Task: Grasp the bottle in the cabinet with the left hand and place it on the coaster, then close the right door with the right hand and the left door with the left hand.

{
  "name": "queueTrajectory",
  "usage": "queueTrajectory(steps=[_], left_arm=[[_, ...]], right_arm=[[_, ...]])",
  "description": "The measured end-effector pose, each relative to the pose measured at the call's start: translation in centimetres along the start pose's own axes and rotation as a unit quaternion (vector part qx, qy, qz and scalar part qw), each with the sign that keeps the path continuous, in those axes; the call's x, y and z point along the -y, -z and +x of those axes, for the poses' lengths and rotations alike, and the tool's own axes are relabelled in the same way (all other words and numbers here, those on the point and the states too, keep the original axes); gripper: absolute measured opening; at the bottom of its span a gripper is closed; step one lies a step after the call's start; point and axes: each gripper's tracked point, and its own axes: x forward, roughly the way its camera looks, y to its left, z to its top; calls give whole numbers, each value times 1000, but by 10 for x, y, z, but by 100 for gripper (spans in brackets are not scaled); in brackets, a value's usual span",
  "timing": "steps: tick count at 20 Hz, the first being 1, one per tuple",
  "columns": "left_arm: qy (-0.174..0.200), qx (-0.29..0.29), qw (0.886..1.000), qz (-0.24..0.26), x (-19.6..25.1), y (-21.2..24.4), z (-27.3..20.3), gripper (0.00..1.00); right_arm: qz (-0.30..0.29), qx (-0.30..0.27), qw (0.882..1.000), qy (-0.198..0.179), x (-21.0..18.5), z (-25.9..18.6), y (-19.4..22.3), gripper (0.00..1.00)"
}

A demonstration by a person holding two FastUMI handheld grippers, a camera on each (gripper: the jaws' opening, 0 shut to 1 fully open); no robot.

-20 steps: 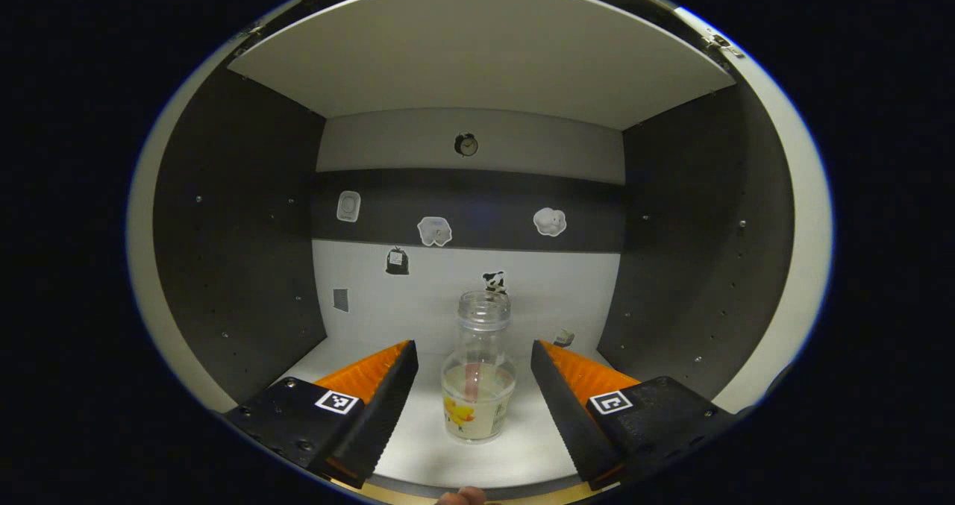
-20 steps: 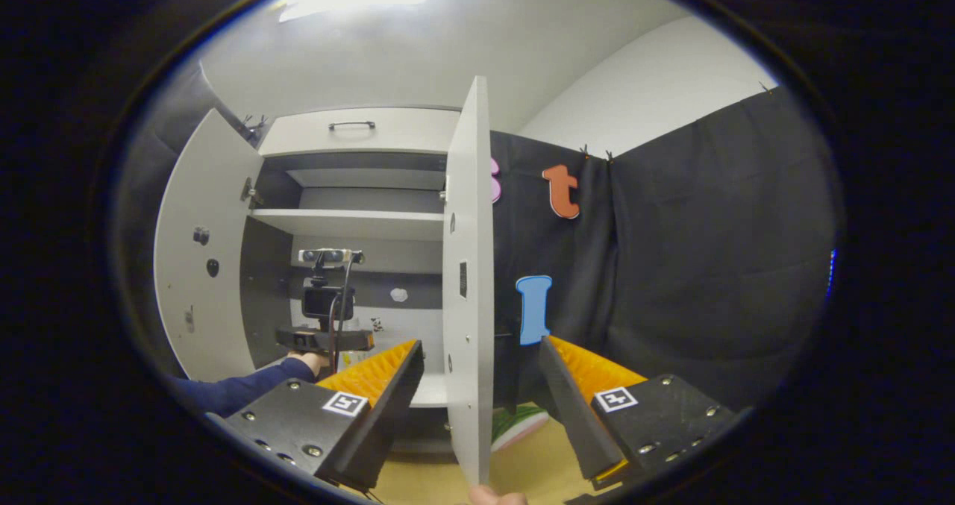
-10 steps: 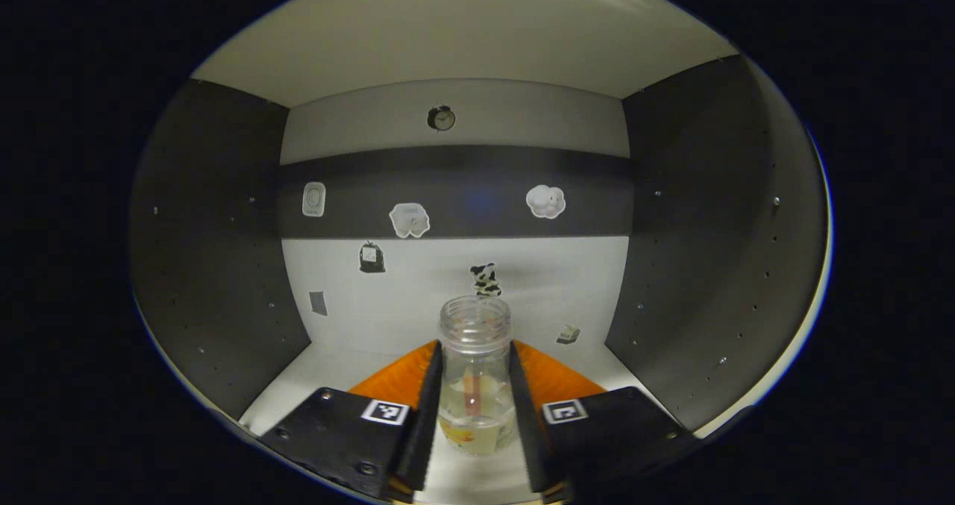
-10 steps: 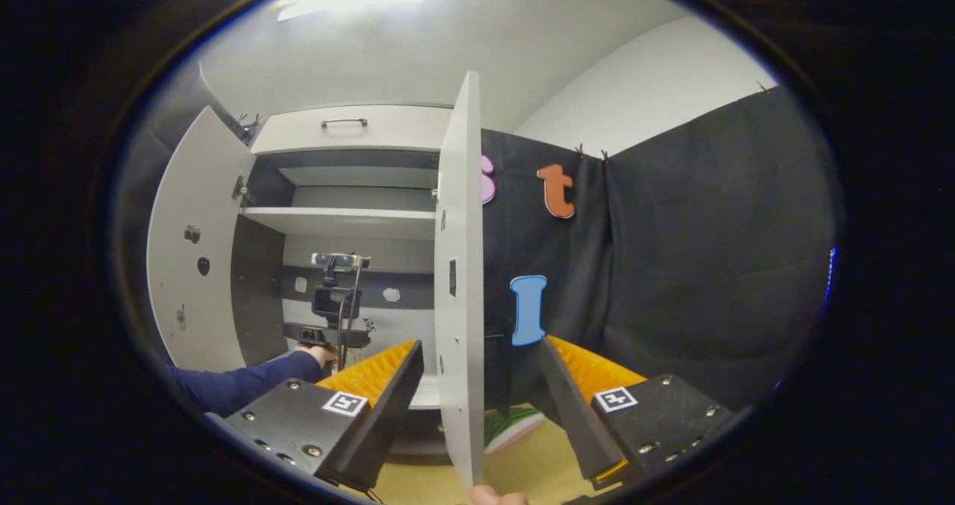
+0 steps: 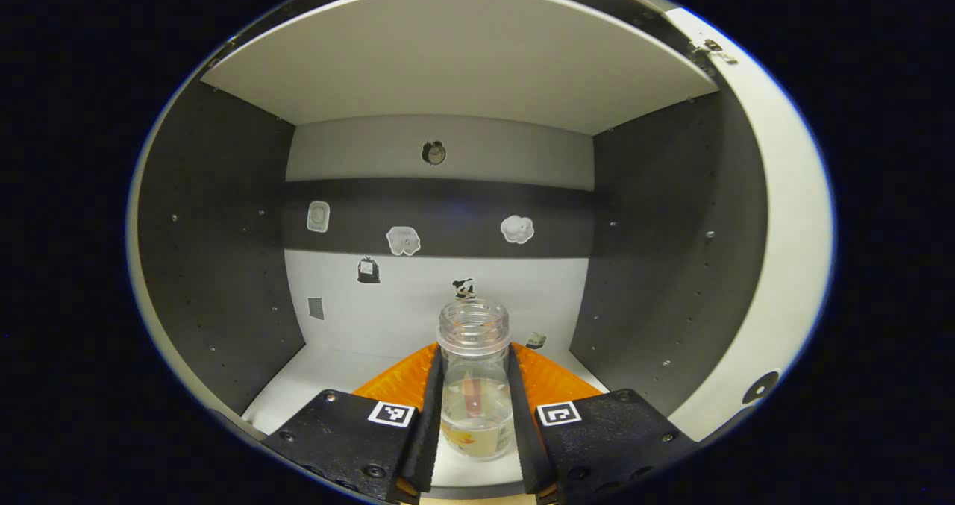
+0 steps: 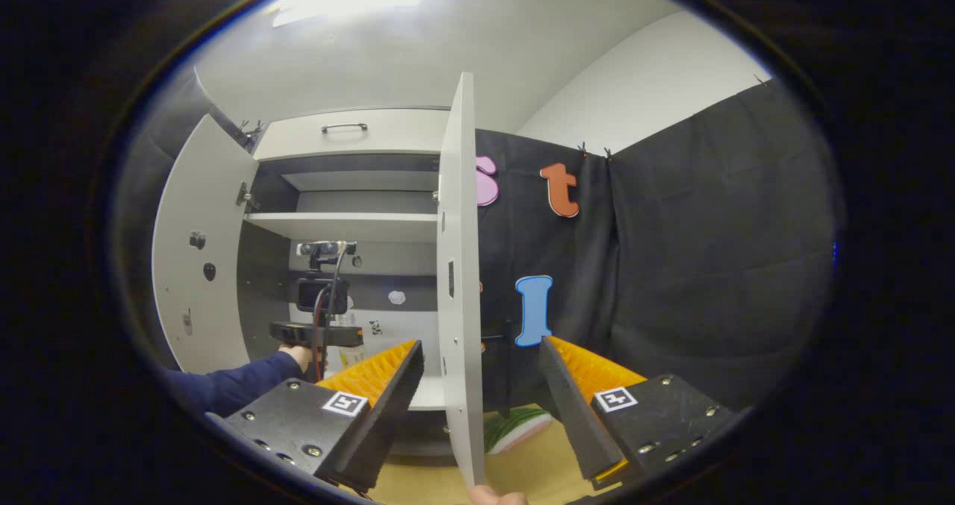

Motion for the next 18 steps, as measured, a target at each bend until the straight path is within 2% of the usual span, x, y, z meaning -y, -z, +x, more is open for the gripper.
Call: queueTrajectory(steps=[4, 9, 14, 15, 16, 18], left_arm=[[18, 16, 1000, -3, 5, -3, -58, 46], [23, 8, 999, -21, 1, 19, -128, 43], [12, -18, 999, -40, -15, 58, -179, 46], [11, -24, 999, -41, -17, 69, -187, 45], [12, -33, 998, -43, -18, 81, -194, 43], [10, -50, 998, -45, -21, 110, -208, 46]], right_arm=[[0, 1, 1000, -27, -8, -1, -2, 92], [4, -2, 997, -72, -29, -5, -1, 95], [15, -1, 994, -113, -52, -12, -5, 95], [17, 0, 993, -119, -56, -13, -6, 92], [18, 1, 992, -125, -59, -13, -7, 95], [18, 3, 991, -132, -64, -14, -8, 95]])
